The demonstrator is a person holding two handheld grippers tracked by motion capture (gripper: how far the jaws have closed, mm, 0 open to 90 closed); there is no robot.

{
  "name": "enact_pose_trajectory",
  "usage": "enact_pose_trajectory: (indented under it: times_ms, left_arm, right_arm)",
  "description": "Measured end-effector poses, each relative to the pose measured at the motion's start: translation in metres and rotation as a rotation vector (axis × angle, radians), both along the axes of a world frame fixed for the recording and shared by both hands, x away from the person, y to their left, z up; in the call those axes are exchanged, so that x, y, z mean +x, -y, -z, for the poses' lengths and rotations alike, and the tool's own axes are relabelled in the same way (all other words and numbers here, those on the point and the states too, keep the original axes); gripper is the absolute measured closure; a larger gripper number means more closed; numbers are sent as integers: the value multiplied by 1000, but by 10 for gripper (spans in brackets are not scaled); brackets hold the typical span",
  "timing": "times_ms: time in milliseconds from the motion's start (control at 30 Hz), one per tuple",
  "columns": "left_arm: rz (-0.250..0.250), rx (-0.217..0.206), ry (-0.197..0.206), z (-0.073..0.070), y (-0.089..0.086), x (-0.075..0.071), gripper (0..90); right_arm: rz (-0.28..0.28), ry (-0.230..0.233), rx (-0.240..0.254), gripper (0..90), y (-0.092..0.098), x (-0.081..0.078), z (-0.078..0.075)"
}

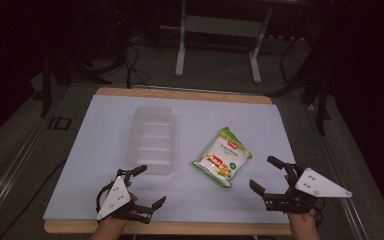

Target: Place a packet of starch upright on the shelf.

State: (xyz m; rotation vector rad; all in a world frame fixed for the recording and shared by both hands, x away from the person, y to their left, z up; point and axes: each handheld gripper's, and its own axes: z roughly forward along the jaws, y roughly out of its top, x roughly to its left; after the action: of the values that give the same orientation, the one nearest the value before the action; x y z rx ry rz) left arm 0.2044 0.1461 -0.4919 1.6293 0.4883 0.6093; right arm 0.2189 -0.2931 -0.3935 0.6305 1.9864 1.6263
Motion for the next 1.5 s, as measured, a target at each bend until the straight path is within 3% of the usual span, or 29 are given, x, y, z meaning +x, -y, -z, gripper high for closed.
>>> enact_pose_trajectory:
  times_ms: [33, 67, 100, 200, 233, 300, 400, 700, 933, 1033, 1133, 1167, 1367, 1500]
  left_arm:
    - [0, -4, -6, 0, -1, 1, 0]
    - [0, -4, -6, 0, -1, 1, 0]
    - [2, -5, -12, 0, -1, 1, 0]
    - [-2, -3, -8, 1, -1, 1, 0]
    - [0, -3, -8, 1, -1, 1, 0]
    - [0, -2, -8, 1, -1, 1, 0]
    - [1, -3, -14, 1, 0, 2, 0]
    - [11, 22, -22, 2, 2, 2, 0]
    - [16, 6, -25, 2, 2, 2, 0]
    - [14, 5, -27, 2, 1, 2, 0]
    - [13, 8, -25, 2, 1, 2, 0]
    - [12, 7, -24, 2, 1, 2, 0]
    - [15, 14, -26, 2, 2, 3, 0]
    - [17, 15, -28, 3, 2, 3, 0]
  right_arm:
    - [2, 19, 12, 141, 2, 2, -10]
    - [2, 19, 12, 141, 2, 2, -10]
    - [67, 62, -38, 140, 0, 2, -17]
    - [96, 83, -40, 131, 0, 5, -23]
    - [154, 105, -72, 129, -1, 11, -28]
    - [187, 114, -95, 126, -2, 16, -31]
    - [190, 115, -90, 122, -2, 23, -33]
    - [208, 52, -49, 108, -3, 57, -40]
    - [198, 8, -33, 107, -3, 79, -33]
    - [205, -26, -16, 108, -1, 91, -26]
    - [231, -64, -23, 108, 0, 103, -17]
    - [242, -97, -39, 108, 2, 110, -9]
    - [242, -169, -80, 109, 4, 125, 16]
    - [229, -216, -65, 129, 7, 136, 32]
